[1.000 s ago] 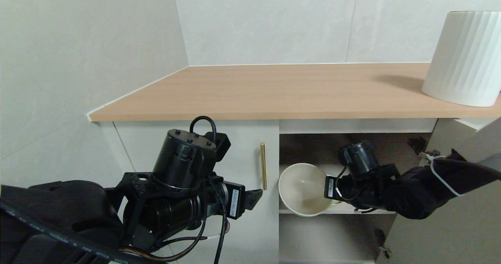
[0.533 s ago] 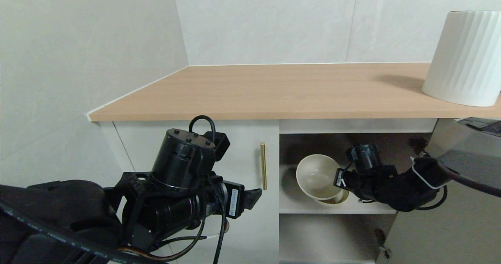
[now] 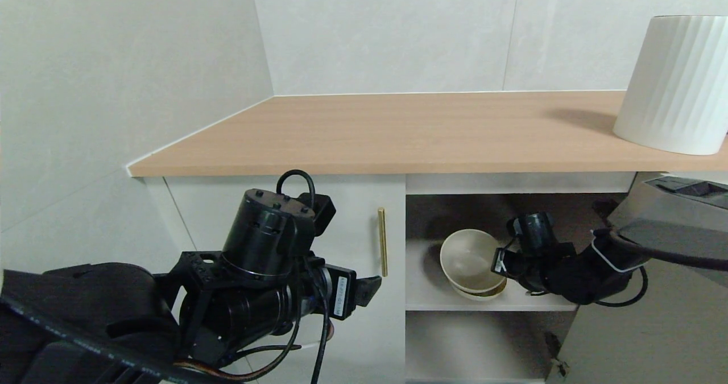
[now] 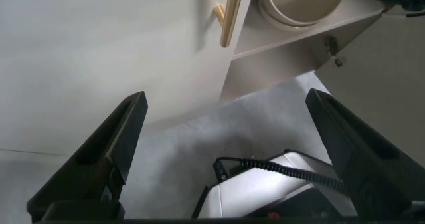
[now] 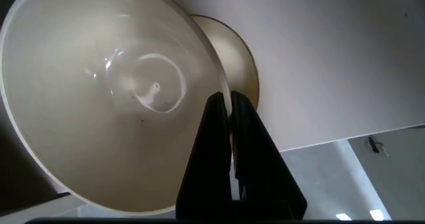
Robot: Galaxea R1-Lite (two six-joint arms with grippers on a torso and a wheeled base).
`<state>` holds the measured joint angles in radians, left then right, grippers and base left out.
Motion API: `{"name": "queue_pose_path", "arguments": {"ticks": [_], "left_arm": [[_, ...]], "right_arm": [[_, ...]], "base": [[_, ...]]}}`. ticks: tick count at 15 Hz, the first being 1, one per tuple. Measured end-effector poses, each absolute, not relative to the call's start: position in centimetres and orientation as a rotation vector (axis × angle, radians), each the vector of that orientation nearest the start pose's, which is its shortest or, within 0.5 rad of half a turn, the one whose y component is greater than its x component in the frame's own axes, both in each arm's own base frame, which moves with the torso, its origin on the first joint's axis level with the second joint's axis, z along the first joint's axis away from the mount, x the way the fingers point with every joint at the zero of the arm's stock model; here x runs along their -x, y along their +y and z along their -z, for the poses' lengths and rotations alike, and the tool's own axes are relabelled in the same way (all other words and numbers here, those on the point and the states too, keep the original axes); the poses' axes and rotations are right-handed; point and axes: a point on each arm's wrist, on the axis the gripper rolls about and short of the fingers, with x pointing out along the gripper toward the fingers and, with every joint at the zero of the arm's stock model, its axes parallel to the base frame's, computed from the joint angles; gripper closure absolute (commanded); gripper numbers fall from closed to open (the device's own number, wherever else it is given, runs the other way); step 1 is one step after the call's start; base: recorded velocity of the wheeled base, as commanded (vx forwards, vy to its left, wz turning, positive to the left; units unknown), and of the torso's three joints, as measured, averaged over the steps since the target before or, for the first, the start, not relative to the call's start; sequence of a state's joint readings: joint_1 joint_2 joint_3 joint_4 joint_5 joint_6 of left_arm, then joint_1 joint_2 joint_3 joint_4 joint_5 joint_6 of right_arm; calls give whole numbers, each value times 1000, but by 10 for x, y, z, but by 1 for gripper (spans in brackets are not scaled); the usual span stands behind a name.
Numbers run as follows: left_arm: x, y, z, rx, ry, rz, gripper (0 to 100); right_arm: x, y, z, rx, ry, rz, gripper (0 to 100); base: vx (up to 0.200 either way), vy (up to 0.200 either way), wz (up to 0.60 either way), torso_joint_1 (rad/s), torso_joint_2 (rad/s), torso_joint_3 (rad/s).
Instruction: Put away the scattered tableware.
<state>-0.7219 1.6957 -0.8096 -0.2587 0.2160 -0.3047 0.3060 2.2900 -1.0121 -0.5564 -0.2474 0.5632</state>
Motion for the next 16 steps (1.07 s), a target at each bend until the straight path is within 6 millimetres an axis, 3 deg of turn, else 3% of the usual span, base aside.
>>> {"name": "queue_pose_path", "arguments": {"ticks": [8,9,16], "left_arm": [[-220,-187,-150,3,632,395,0],[-220,-188,-150,3,632,395,0],[-220,-187,-149,1,634,396,0]], "right_arm": [[-382,113,-8,-336,693,146,100],[-383,113,-8,-336,694,146,0],[-381,113,-7,-321,702,139,0]], "base": [[0,0,0,0,0,0],[0,0,0,0,0,0],[0,0,0,0,0,0]]}}
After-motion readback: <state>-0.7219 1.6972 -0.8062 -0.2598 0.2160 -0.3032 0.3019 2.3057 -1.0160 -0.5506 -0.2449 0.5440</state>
